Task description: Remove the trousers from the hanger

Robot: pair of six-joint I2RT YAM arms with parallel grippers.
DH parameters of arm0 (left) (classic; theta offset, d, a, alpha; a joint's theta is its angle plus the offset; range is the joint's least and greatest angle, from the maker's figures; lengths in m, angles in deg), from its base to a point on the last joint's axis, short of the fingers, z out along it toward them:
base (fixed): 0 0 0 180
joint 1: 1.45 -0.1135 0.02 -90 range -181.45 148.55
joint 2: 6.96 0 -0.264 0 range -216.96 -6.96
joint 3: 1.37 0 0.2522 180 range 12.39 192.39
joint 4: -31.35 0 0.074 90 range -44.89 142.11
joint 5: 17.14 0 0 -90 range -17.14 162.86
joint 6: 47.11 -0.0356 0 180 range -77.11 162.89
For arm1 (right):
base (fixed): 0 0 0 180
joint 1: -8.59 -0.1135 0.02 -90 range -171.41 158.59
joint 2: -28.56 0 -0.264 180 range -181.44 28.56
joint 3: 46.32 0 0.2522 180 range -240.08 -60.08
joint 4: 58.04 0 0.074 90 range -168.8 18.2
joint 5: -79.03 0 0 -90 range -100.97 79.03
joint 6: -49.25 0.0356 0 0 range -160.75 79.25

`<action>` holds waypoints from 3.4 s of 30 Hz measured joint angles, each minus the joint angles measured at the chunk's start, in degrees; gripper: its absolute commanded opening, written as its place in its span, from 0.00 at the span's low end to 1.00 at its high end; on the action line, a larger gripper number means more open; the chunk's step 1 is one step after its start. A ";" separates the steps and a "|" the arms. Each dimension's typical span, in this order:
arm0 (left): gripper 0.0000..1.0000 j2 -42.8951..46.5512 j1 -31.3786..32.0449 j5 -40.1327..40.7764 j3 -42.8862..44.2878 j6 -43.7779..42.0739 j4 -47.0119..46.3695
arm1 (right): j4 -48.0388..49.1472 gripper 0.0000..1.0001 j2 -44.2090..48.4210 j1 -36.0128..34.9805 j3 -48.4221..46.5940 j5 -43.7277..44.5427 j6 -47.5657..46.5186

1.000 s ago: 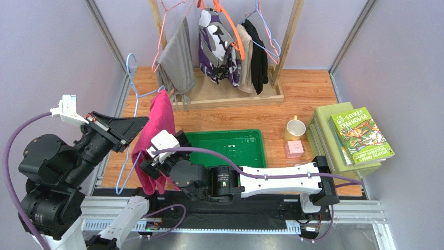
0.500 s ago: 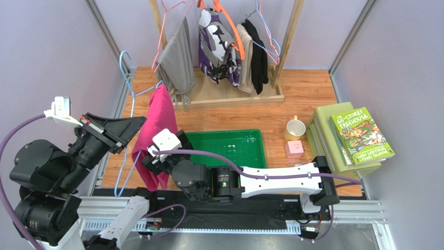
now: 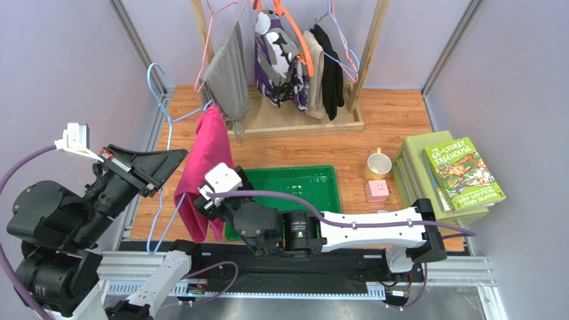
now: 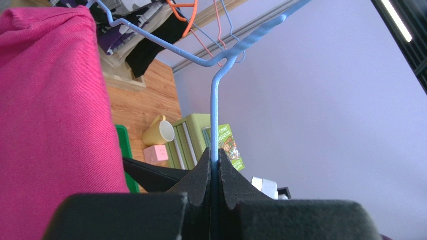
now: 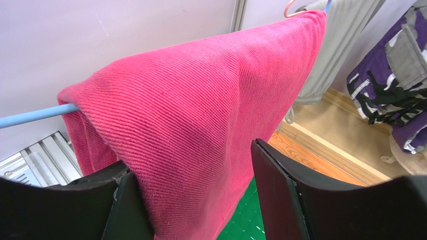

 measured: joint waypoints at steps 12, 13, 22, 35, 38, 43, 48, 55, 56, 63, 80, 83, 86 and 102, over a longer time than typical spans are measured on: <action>0.00 -1.01 0.00 -2.97 0.94 -0.07 -0.42 | -2.36 0.72 3.37 0.76 1.81 -4.07 -1.64; 0.00 -1.11 0.00 -3.23 0.94 -0.04 -0.37 | -2.67 0.76 3.39 0.83 1.81 -4.83 -1.44; 0.00 -1.07 0.00 -5.03 0.94 0.66 -0.37 | -3.87 0.86 1.97 1.29 -1.33 -10.47 1.14; 0.00 -0.92 0.00 -5.07 0.94 0.83 -0.48 | -3.78 0.38 -1.88 1.22 -6.97 -7.98 1.51; 0.00 -0.92 0.00 -5.03 0.94 0.83 -0.76 | -3.63 0.24 -1.88 1.05 -6.95 -7.34 1.14; 0.00 -0.92 -0.02 -4.81 0.94 0.55 -0.81 | -3.65 0.00 -1.88 1.01 -6.97 -6.40 0.31; 0.00 -0.66 -0.02 -4.59 -0.02 -0.66 -1.29 | -5.44 0.00 -1.95 1.01 -8.17 -5.03 0.33; 0.00 1.70 -0.02 -3.89 -6.05 -5.49 -2.86 | -12.09 0.00 -1.95 1.03 -9.73 -1.88 1.90; 0.00 1.92 -0.02 -3.76 -6.75 -6.19 -2.86 | -13.42 0.00 -1.95 1.03 -9.99 -1.60 2.25; 0.00 2.45 -0.02 -2.80 -11.67 -11.61 -2.97 | -20.39 0.00 -1.88 1.18 -13.03 -0.63 3.30; 0.00 5.38 -0.02 0.22 -20.70 -16.65 -3.52 | -23.45 0.00 -0.35 1.36 -20.72 0.44 -1.66; 0.00 5.66 -0.02 1.18 -21.68 -16.85 -3.54 | -23.32 0.00 1.66 1.36 -21.94 0.72 -3.39; 0.00 5.99 -0.02 2.12 -22.40 -17.09 -3.48 | -22.80 0.00 5.20 1.36 -21.94 1.29 -5.73; 0.00 6.78 0.00 4.44 -26.51 -18.36 -1.62 | -9.68 0.00 21.51 1.70 -13.05 8.07 -17.88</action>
